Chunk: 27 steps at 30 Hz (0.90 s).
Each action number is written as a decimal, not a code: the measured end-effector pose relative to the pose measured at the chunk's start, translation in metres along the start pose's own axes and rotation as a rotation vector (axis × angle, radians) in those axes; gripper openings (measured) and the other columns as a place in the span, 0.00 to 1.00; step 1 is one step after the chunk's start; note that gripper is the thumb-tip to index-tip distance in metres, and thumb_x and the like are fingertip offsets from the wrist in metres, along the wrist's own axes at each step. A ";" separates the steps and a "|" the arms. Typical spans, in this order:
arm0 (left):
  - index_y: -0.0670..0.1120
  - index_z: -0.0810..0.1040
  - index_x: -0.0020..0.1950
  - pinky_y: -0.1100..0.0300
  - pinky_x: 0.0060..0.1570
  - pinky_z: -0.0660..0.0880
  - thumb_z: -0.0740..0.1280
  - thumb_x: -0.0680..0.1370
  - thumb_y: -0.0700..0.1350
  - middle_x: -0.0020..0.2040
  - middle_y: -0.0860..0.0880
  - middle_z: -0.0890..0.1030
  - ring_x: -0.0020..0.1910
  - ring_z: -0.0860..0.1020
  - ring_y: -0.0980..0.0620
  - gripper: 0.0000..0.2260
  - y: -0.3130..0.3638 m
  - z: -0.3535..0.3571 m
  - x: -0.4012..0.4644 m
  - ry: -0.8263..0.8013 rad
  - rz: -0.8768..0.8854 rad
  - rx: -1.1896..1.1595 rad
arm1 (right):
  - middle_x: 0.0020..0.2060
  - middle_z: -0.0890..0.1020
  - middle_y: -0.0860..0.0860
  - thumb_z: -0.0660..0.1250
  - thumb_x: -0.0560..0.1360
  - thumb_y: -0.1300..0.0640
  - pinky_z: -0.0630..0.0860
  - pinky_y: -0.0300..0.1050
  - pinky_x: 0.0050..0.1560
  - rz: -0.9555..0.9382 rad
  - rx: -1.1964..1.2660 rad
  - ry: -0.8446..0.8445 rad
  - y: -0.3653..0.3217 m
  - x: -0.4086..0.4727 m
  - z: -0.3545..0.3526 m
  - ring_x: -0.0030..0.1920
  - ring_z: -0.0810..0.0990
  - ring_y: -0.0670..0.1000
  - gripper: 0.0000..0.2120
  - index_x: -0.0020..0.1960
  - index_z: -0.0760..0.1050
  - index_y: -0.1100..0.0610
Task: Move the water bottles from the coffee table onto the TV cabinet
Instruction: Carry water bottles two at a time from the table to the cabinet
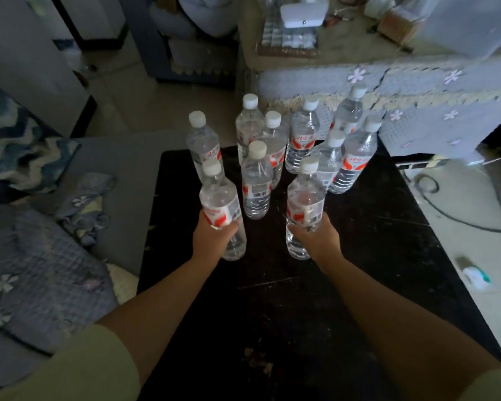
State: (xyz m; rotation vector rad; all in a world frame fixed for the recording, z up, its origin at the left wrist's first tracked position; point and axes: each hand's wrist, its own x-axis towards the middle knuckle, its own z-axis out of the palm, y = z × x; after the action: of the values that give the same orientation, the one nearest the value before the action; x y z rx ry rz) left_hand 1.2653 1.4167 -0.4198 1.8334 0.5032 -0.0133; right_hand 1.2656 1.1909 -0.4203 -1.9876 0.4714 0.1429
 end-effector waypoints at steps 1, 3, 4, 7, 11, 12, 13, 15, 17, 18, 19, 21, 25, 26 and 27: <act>0.49 0.72 0.64 0.56 0.54 0.75 0.76 0.70 0.46 0.53 0.54 0.80 0.51 0.80 0.53 0.25 0.000 0.003 -0.006 -0.014 -0.002 -0.011 | 0.52 0.80 0.48 0.77 0.67 0.48 0.75 0.43 0.50 0.009 -0.005 -0.001 0.001 -0.004 -0.004 0.52 0.80 0.50 0.30 0.65 0.70 0.53; 0.50 0.73 0.63 0.54 0.55 0.76 0.75 0.70 0.44 0.52 0.54 0.80 0.51 0.80 0.53 0.24 0.003 0.012 -0.020 -0.059 0.002 -0.022 | 0.51 0.79 0.47 0.76 0.68 0.49 0.74 0.42 0.49 0.021 0.005 0.013 0.003 -0.016 -0.018 0.49 0.79 0.48 0.30 0.65 0.70 0.53; 0.51 0.73 0.62 0.54 0.55 0.77 0.75 0.70 0.44 0.51 0.54 0.81 0.51 0.80 0.53 0.23 0.004 0.017 -0.025 -0.089 0.010 -0.021 | 0.51 0.79 0.47 0.76 0.68 0.49 0.73 0.42 0.49 0.024 0.003 0.023 0.004 -0.021 -0.025 0.49 0.78 0.48 0.30 0.65 0.70 0.54; 0.53 0.73 0.60 0.55 0.54 0.77 0.74 0.70 0.45 0.49 0.56 0.81 0.50 0.81 0.54 0.21 0.018 0.036 -0.038 -0.187 0.047 0.014 | 0.50 0.78 0.47 0.76 0.68 0.49 0.73 0.42 0.48 0.041 0.014 0.092 0.007 -0.036 -0.050 0.48 0.77 0.48 0.30 0.65 0.69 0.54; 0.49 0.73 0.62 0.60 0.50 0.73 0.75 0.70 0.44 0.50 0.54 0.80 0.49 0.80 0.54 0.22 0.045 0.071 -0.060 -0.296 0.096 0.032 | 0.52 0.80 0.50 0.76 0.68 0.49 0.74 0.43 0.50 0.067 0.031 0.220 0.015 -0.057 -0.092 0.49 0.78 0.49 0.29 0.64 0.70 0.55; 0.48 0.73 0.62 0.61 0.50 0.72 0.76 0.70 0.44 0.50 0.54 0.79 0.49 0.79 0.54 0.23 0.052 0.081 -0.067 -0.330 0.123 0.038 | 0.53 0.80 0.51 0.76 0.68 0.49 0.74 0.43 0.50 0.078 0.035 0.255 0.020 -0.063 -0.103 0.49 0.78 0.49 0.29 0.64 0.70 0.55; 0.48 0.72 0.63 0.61 0.50 0.72 0.76 0.70 0.44 0.51 0.54 0.79 0.50 0.79 0.54 0.24 0.058 0.092 -0.076 -0.373 0.148 0.047 | 0.53 0.80 0.51 0.76 0.68 0.49 0.74 0.43 0.51 0.089 0.038 0.296 0.025 -0.071 -0.117 0.51 0.79 0.50 0.29 0.64 0.70 0.55; 0.49 0.71 0.65 0.60 0.51 0.72 0.76 0.70 0.44 0.53 0.54 0.79 0.51 0.78 0.54 0.26 0.068 0.111 -0.091 -0.445 0.178 0.078 | 0.53 0.81 0.51 0.76 0.68 0.49 0.75 0.44 0.51 0.105 0.038 0.354 0.036 -0.084 -0.139 0.52 0.80 0.52 0.28 0.64 0.70 0.55; 0.49 0.71 0.66 0.59 0.53 0.73 0.76 0.70 0.46 0.55 0.53 0.79 0.52 0.78 0.54 0.27 0.076 0.129 -0.106 -0.503 0.225 0.111 | 0.50 0.81 0.50 0.75 0.68 0.47 0.75 0.45 0.50 0.112 0.035 0.415 0.046 -0.100 -0.161 0.51 0.81 0.52 0.27 0.62 0.70 0.55; 0.50 0.71 0.66 0.59 0.54 0.73 0.76 0.69 0.47 0.56 0.53 0.80 0.53 0.78 0.54 0.27 0.081 0.138 -0.117 -0.539 0.254 0.131 | 0.49 0.80 0.50 0.75 0.68 0.46 0.75 0.45 0.50 0.121 0.039 0.454 0.053 -0.110 -0.174 0.49 0.80 0.52 0.27 0.61 0.70 0.56; 0.50 0.71 0.67 0.59 0.53 0.73 0.76 0.69 0.47 0.56 0.53 0.80 0.54 0.79 0.54 0.28 0.085 0.147 -0.129 -0.580 0.284 0.145 | 0.48 0.80 0.51 0.75 0.68 0.47 0.74 0.45 0.49 0.128 0.045 0.492 0.061 -0.121 -0.187 0.48 0.80 0.52 0.27 0.61 0.71 0.56; 0.49 0.70 0.67 0.60 0.52 0.72 0.76 0.69 0.47 0.57 0.52 0.79 0.54 0.78 0.53 0.29 0.097 0.162 -0.152 -0.642 0.331 0.163 | 0.51 0.82 0.53 0.76 0.68 0.47 0.75 0.45 0.50 0.134 0.063 0.550 0.072 -0.140 -0.209 0.50 0.81 0.53 0.28 0.62 0.71 0.57; 0.48 0.70 0.66 0.59 0.51 0.73 0.76 0.69 0.47 0.58 0.49 0.80 0.55 0.79 0.49 0.28 0.119 0.192 -0.207 -0.728 0.420 0.219 | 0.54 0.81 0.54 0.76 0.68 0.47 0.76 0.47 0.53 0.155 0.088 0.659 0.092 -0.187 -0.248 0.53 0.80 0.54 0.29 0.63 0.70 0.56; 0.48 0.70 0.66 0.58 0.51 0.73 0.75 0.69 0.48 0.58 0.49 0.80 0.55 0.79 0.49 0.27 0.122 0.200 -0.223 -0.749 0.442 0.238 | 0.55 0.81 0.53 0.76 0.68 0.47 0.76 0.47 0.53 0.165 0.090 0.692 0.099 -0.202 -0.257 0.54 0.80 0.54 0.29 0.64 0.70 0.56; 0.48 0.71 0.66 0.59 0.51 0.73 0.75 0.69 0.48 0.58 0.49 0.80 0.55 0.79 0.49 0.27 0.124 0.208 -0.239 -0.769 0.465 0.254 | 0.55 0.81 0.53 0.76 0.68 0.48 0.75 0.46 0.52 0.173 0.088 0.723 0.104 -0.215 -0.266 0.54 0.80 0.54 0.29 0.64 0.70 0.56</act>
State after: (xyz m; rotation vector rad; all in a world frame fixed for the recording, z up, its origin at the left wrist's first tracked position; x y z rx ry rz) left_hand 1.1413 1.1188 -0.3119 1.9754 -0.4817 -0.4637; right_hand 0.9999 0.9728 -0.3222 -1.8678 1.0888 -0.5003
